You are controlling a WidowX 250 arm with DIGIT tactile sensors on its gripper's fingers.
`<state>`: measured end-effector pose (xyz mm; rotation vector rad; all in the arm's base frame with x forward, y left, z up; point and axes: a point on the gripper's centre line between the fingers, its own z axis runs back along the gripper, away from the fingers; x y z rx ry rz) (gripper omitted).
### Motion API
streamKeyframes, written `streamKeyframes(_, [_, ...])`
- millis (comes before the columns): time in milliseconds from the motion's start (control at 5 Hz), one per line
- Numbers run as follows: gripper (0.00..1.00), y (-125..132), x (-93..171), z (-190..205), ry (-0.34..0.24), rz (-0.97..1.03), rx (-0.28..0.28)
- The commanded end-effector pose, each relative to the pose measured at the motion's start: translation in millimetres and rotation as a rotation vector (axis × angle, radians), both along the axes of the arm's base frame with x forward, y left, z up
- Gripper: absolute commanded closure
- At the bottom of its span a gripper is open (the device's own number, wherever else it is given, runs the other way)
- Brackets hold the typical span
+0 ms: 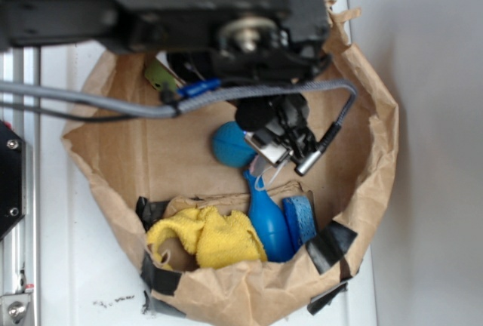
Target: Grab the green animal.
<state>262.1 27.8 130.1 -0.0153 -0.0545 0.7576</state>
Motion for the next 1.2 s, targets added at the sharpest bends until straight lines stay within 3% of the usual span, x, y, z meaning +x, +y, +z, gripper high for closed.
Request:
streamKeyframes(0, [0.0,27.1,-21.2,-40.6,-0.052,-0.028,0.027])
streamKeyframes(400, [0.0,40.5,-34.1,-37.8,-0.051,-0.04,-0.022])
streamKeyframes(800, [0.0,44.0,-22.3,-31.3,-0.065,-0.012,-0.026])
streamKeyframes(1000, [0.0,52.8,-22.8,-30.1,-0.099,-0.027,0.056])
